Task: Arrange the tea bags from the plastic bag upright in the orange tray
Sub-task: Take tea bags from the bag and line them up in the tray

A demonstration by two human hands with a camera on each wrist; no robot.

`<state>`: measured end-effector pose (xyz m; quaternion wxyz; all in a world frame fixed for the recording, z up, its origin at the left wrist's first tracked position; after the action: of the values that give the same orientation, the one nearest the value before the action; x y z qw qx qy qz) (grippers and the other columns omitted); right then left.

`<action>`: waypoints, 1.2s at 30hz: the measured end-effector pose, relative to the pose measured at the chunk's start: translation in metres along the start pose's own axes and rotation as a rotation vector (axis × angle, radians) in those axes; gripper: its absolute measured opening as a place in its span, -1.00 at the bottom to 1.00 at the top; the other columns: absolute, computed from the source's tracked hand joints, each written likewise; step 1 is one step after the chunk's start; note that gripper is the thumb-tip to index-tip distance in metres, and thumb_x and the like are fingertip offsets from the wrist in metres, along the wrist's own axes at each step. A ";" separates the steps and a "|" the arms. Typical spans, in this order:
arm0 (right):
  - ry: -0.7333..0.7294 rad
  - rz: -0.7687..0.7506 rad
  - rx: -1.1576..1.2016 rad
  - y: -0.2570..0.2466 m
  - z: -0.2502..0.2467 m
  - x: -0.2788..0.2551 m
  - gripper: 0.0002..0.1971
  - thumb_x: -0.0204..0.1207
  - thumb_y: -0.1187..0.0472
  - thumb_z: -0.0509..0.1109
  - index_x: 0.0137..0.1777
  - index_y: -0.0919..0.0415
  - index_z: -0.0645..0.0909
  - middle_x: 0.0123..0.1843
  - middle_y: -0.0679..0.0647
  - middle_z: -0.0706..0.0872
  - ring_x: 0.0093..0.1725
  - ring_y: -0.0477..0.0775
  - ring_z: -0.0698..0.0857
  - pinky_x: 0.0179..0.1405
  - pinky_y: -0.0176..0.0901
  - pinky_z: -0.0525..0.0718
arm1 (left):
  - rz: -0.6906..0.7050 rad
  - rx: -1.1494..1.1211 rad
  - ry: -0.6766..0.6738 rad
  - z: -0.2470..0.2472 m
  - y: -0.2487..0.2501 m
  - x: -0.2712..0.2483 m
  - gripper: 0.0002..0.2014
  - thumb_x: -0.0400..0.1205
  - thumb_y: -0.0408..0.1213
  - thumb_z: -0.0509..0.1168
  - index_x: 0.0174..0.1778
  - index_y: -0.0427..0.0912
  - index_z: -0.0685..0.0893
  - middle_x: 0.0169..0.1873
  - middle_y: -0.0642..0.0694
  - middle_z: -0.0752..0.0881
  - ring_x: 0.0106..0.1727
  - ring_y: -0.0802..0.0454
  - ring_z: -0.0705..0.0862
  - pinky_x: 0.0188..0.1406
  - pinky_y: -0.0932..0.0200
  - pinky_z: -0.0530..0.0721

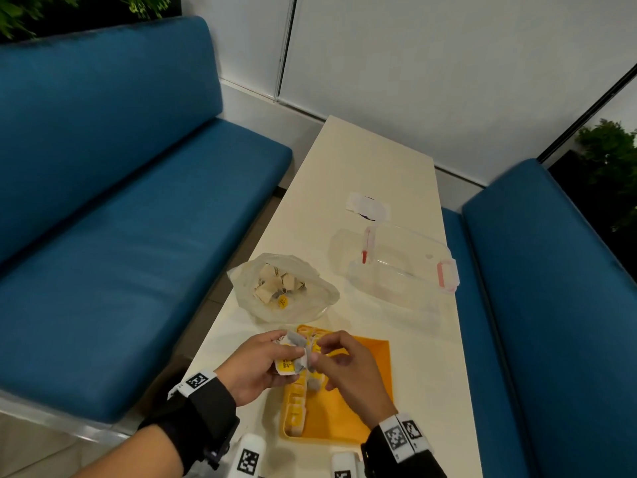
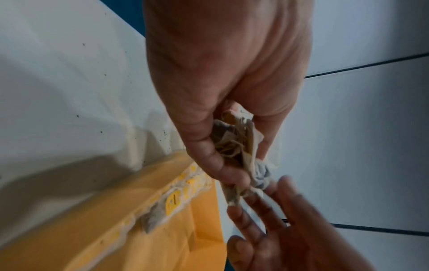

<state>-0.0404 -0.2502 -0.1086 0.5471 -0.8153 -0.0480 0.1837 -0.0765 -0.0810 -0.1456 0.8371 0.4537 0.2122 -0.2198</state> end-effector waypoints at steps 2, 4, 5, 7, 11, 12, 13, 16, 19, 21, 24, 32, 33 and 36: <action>-0.045 -0.078 -0.047 -0.016 0.006 -0.009 -0.75 0.36 0.09 0.67 0.00 -0.06 0.73 0.02 -0.09 0.72 -0.09 0.03 0.75 -0.29 -0.28 0.67 | 0.011 -0.055 -0.004 0.005 0.002 0.000 -0.71 0.64 -0.46 0.41 0.30 -0.29 0.71 0.04 -0.33 0.83 -0.07 -0.11 0.80 -0.13 0.06 0.80; -0.043 -0.161 -0.159 -0.023 0.009 -0.013 -0.74 0.36 0.18 0.65 0.00 -0.12 0.75 0.03 -0.14 0.68 -0.08 -0.08 0.72 -0.20 -0.37 0.65 | 0.018 -0.078 -0.019 0.011 0.003 0.000 -0.71 0.64 -0.46 0.41 0.29 -0.27 0.72 0.07 -0.35 0.83 -0.06 -0.12 0.81 -0.11 0.05 0.79; -0.033 -0.179 -0.196 -0.023 0.010 -0.012 -0.73 0.37 0.22 0.64 -0.02 -0.14 0.75 0.03 -0.14 0.66 -0.08 -0.11 0.72 -0.18 -0.39 0.65 | 0.019 -0.079 -0.024 0.013 0.003 0.000 -0.71 0.64 -0.45 0.41 0.29 -0.27 0.71 0.08 -0.36 0.83 -0.05 -0.12 0.82 -0.11 0.04 0.79; -0.014 -0.188 -0.221 -0.022 0.011 -0.011 -0.72 0.38 0.29 0.61 -0.03 -0.13 0.76 0.03 -0.11 0.64 -0.08 -0.14 0.71 -0.17 -0.40 0.65 | 0.009 -0.095 -0.033 0.015 0.003 0.000 -0.71 0.65 -0.45 0.38 0.30 -0.28 0.70 0.09 -0.35 0.83 -0.04 -0.11 0.82 -0.09 0.03 0.78; 0.000 -0.227 -0.260 -0.021 0.013 -0.011 -0.78 0.40 0.32 0.58 -0.09 -0.03 0.74 -0.04 -0.10 0.64 -0.05 -0.16 0.70 -0.17 -0.44 0.62 | -0.057 -0.190 -0.038 0.018 -0.001 -0.002 -0.74 0.67 -0.28 0.32 0.23 -0.26 0.74 0.00 -0.30 0.82 -0.13 -0.08 0.81 -0.10 -0.01 0.78; -0.003 -0.238 -0.266 -0.022 0.013 -0.012 -0.77 0.40 0.32 0.58 -0.12 -0.06 0.72 -0.05 -0.11 0.63 -0.06 -0.15 0.69 -0.17 -0.44 0.61 | -0.073 -0.212 -0.038 0.019 -0.001 -0.003 -0.74 0.68 -0.21 0.31 0.20 -0.25 0.74 -0.03 -0.30 0.81 -0.15 -0.09 0.80 -0.10 -0.01 0.78; -0.008 -0.249 -0.268 -0.023 0.014 -0.012 -0.76 0.40 0.32 0.59 -0.13 -0.08 0.71 -0.07 -0.11 0.63 -0.07 -0.15 0.69 -0.17 -0.44 0.60 | -0.086 -0.229 -0.042 0.020 -0.002 -0.004 -0.73 0.70 -0.15 0.30 0.17 -0.24 0.75 -0.05 -0.30 0.80 -0.16 -0.10 0.80 -0.09 -0.01 0.78; -0.019 -0.274 -0.259 -0.022 0.015 -0.012 -0.78 0.41 0.31 0.58 -0.11 -0.06 0.72 -0.09 -0.09 0.64 -0.10 -0.13 0.68 -0.16 -0.45 0.58 | -0.104 -0.267 -0.049 0.020 -0.002 -0.006 -0.67 0.75 -0.10 0.24 0.14 -0.29 0.75 -0.05 -0.33 0.82 -0.15 -0.15 0.84 -0.05 -0.05 0.80; -0.024 -0.304 -0.296 -0.020 0.018 -0.012 -0.83 0.43 0.28 0.57 -0.07 0.01 0.72 -0.09 -0.11 0.66 -0.09 -0.10 0.67 -0.14 -0.46 0.56 | -0.109 -0.272 -0.028 0.017 -0.004 -0.007 -0.67 0.76 -0.13 0.25 0.21 -0.32 0.73 0.00 -0.35 0.82 -0.12 -0.16 0.85 -0.07 -0.06 0.84; -0.025 -0.325 -0.332 -0.019 0.020 -0.012 -0.83 0.44 0.25 0.55 -0.04 0.01 0.70 -0.06 -0.14 0.63 -0.07 -0.13 0.65 -0.11 -0.47 0.56 | -0.110 -0.272 -0.006 0.015 -0.006 -0.005 -0.67 0.76 -0.14 0.27 0.26 -0.31 0.72 0.01 -0.36 0.81 -0.12 -0.14 0.84 -0.18 -0.02 0.83; -0.040 -0.387 -0.472 -0.022 0.024 -0.016 -0.71 0.43 0.09 0.51 0.14 -0.09 0.64 0.13 -0.20 0.50 0.15 -0.24 0.58 0.03 -0.46 0.59 | -0.092 -0.301 0.021 0.013 -0.008 -0.002 -0.62 0.75 -0.14 0.29 0.34 -0.34 0.71 0.04 -0.36 0.81 -0.12 -0.15 0.83 -0.20 -0.01 0.80; 0.013 -0.596 -0.802 -0.031 0.038 -0.019 -0.83 0.50 0.01 0.38 0.07 -0.16 0.66 0.12 -0.09 0.48 0.15 -0.01 0.47 0.06 -0.04 0.63 | -0.054 -0.310 0.056 0.016 -0.007 0.001 -0.67 0.77 -0.15 0.26 0.31 -0.29 0.73 -0.03 -0.26 0.80 -0.14 -0.09 0.78 -0.29 0.03 0.79; 0.028 -0.611 -0.804 -0.032 0.038 -0.020 -0.89 0.53 0.03 0.38 0.01 -0.13 0.68 0.05 -0.07 0.48 0.09 0.01 0.49 -0.02 -0.01 0.63 | -0.056 -0.308 0.070 0.015 -0.008 0.002 -0.66 0.76 -0.14 0.27 0.32 -0.29 0.73 -0.05 -0.25 0.79 -0.16 -0.08 0.76 -0.29 0.04 0.79; 0.079 -0.666 -0.804 -0.037 0.036 -0.021 -0.91 0.55 0.10 0.42 -0.02 -0.12 0.69 -0.14 -0.04 0.46 -0.08 0.04 0.51 -0.22 0.02 0.62 | -0.054 -0.312 0.088 0.011 -0.008 0.004 -0.63 0.75 -0.13 0.30 0.35 -0.31 0.72 -0.04 -0.26 0.79 -0.19 -0.07 0.70 -0.22 0.03 0.76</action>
<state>-0.0679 -0.2097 -0.0823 0.2209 -0.9078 -0.3508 -0.0643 -0.0763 -0.0952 -0.1472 0.8811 0.3217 0.2921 -0.1865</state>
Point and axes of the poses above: each hand's wrist, its own x-axis towards the middle knuckle, its own z-axis out of the palm, y = z × x, the point moved 4 cm from there along x, towards the middle knuckle
